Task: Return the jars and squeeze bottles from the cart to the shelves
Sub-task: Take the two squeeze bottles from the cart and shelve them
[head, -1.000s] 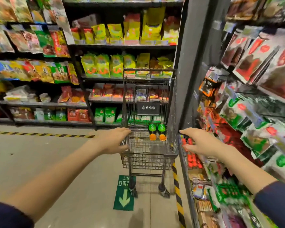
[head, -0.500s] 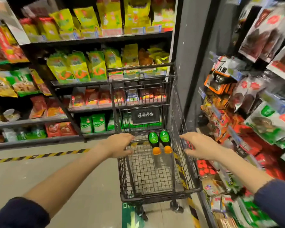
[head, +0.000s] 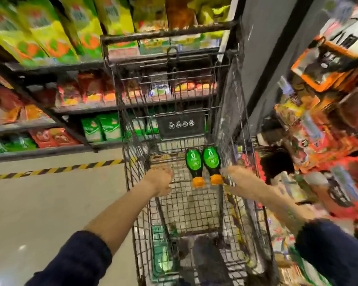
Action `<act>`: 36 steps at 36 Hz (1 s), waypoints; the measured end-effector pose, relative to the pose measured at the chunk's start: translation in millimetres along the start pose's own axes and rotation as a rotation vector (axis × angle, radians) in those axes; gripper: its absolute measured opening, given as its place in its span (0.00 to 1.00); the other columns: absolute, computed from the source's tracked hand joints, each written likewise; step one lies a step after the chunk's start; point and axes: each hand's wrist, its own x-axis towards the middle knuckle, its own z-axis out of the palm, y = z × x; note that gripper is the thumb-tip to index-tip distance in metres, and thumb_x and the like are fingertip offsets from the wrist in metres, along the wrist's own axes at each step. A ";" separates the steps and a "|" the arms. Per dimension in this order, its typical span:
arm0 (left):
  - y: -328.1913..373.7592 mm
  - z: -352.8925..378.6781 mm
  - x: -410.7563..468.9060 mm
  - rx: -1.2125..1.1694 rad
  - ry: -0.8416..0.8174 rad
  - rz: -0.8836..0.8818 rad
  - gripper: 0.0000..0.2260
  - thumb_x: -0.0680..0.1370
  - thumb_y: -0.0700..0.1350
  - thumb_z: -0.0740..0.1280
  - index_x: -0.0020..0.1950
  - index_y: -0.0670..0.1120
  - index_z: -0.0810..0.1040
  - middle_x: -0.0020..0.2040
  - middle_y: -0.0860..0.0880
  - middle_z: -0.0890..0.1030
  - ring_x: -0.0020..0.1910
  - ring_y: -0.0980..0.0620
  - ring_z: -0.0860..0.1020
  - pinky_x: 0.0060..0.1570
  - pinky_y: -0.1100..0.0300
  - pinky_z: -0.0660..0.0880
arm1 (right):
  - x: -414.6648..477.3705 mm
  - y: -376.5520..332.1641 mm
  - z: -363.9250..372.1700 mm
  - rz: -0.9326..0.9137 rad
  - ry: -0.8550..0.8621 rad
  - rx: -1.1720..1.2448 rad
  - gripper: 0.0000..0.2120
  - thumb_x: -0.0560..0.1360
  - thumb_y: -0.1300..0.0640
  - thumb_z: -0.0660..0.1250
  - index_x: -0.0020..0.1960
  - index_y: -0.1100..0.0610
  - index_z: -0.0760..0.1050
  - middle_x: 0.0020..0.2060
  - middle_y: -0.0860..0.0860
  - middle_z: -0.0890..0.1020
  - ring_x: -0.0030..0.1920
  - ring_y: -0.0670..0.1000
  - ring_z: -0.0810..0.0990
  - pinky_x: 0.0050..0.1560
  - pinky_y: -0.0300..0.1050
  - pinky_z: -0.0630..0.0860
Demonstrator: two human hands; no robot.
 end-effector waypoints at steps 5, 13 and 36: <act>-0.4 17.0 74.0 -0.017 -0.169 0.000 0.21 0.80 0.50 0.58 0.69 0.40 0.68 0.69 0.42 0.70 0.66 0.44 0.71 0.63 0.51 0.70 | 76.5 16.6 22.2 0.056 -0.005 0.100 0.21 0.76 0.53 0.62 0.67 0.58 0.67 0.62 0.57 0.75 0.61 0.58 0.76 0.59 0.46 0.70; 11.3 46.3 164.6 -0.336 -0.255 -0.153 0.22 0.79 0.55 0.60 0.64 0.40 0.68 0.64 0.41 0.74 0.62 0.42 0.73 0.58 0.51 0.71 | 152.7 34.6 68.7 0.193 -0.048 0.284 0.23 0.76 0.54 0.61 0.70 0.58 0.65 0.65 0.59 0.72 0.64 0.58 0.73 0.62 0.53 0.71; 51.1 99.9 269.0 -1.755 -0.087 -0.788 0.20 0.70 0.44 0.75 0.59 0.37 0.78 0.51 0.45 0.81 0.49 0.51 0.79 0.47 0.63 0.76 | 244.6 79.5 173.0 0.633 0.168 0.702 0.20 0.70 0.53 0.68 0.59 0.61 0.73 0.48 0.60 0.82 0.49 0.60 0.80 0.44 0.49 0.76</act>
